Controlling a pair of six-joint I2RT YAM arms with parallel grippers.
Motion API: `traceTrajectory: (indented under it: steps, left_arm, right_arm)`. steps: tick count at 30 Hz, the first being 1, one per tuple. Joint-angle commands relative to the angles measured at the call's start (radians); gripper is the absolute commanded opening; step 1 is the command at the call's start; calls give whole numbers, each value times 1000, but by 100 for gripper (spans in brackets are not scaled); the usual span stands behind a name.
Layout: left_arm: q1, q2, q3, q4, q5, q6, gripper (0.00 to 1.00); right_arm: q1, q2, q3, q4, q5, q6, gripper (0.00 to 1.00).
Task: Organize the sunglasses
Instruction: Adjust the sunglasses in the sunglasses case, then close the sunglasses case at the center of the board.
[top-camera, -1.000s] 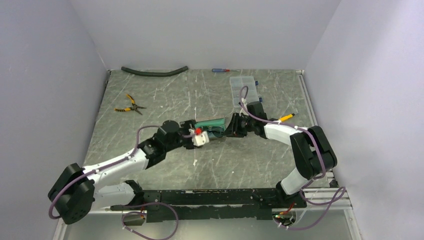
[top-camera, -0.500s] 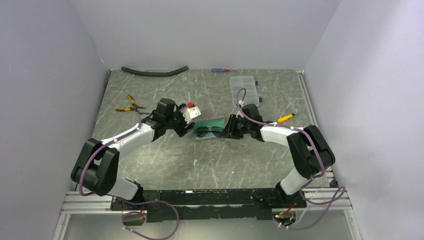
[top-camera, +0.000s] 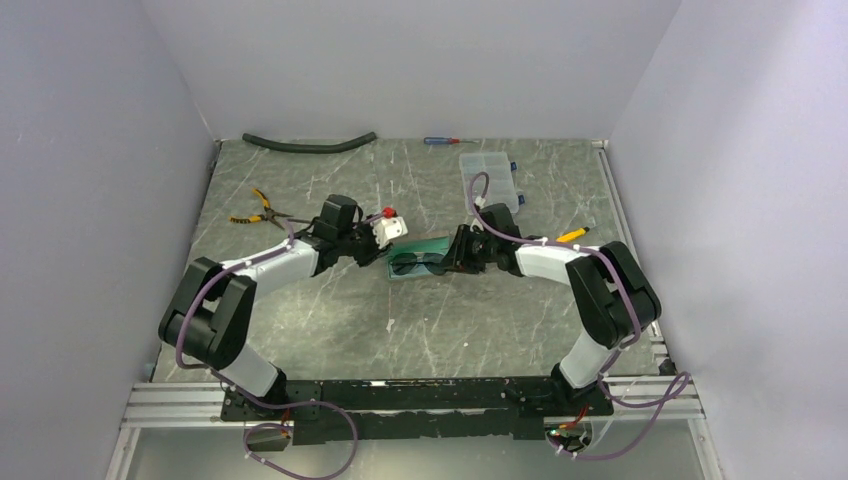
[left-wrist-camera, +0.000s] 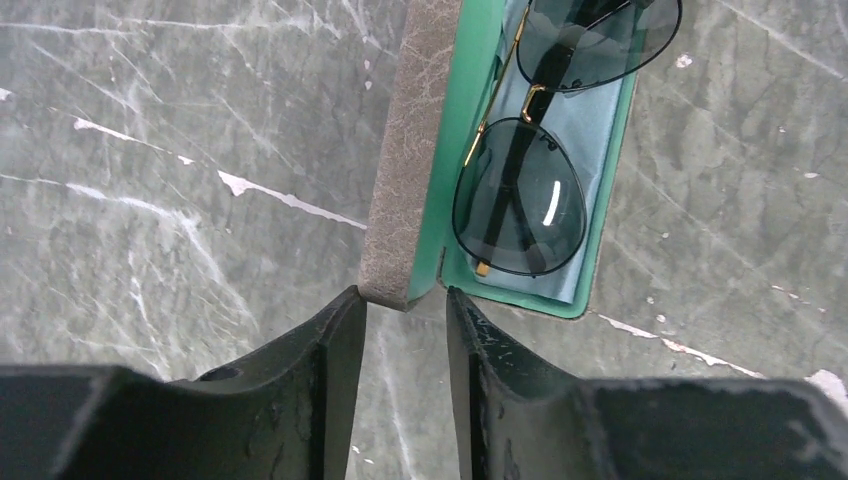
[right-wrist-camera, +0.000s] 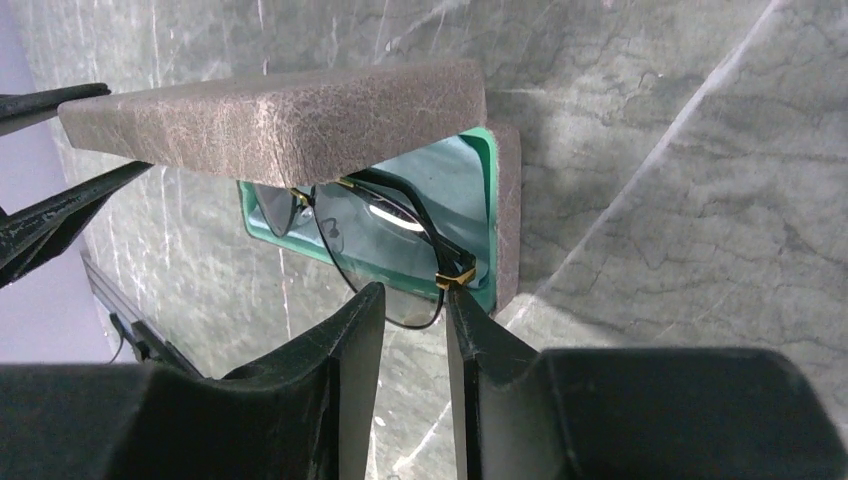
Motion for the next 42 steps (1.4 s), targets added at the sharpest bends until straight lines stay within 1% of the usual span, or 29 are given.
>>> traceTrajectory:
  steps: [1,8,12,15,19,23,25,32,39,42]
  left_arm:
    - [-2,11,23,64,50,46,39]
    - [-3,26,-2,109,83,97,28]
    - [-3,32,-9,117,92,127,27]
    - [-3,33,-9,117,85,135,24]
    - [-4,26,-15,121,82,137,24]
    - [-3,16,-21,117,84,131,24]
    - [-3,9,-24,112,83,131,24]
    - [-4,1,-38,119,84,135,26]
    - [-5,-12,-67,157,66,166,26]
    - [-12,-19,-86,175,44,189,24]
  right_arm:
    - [1,15,50,-2,24,-19,32]
    - [1,39,81,-7,21,-33,30]
    - [1,49,97,-13,31,-52,30]
    - [1,49,97,-10,48,-68,30]
    - [1,50,90,-7,57,-83,30]
    - [1,46,92,-42,61,-108,31]
    - [2,22,87,-57,68,-120,32]
    - [3,-46,79,-95,57,-141,39]
    - [1,-101,80,-142,54,-164,41]
    - [-2,-134,71,-164,65,-176,41]
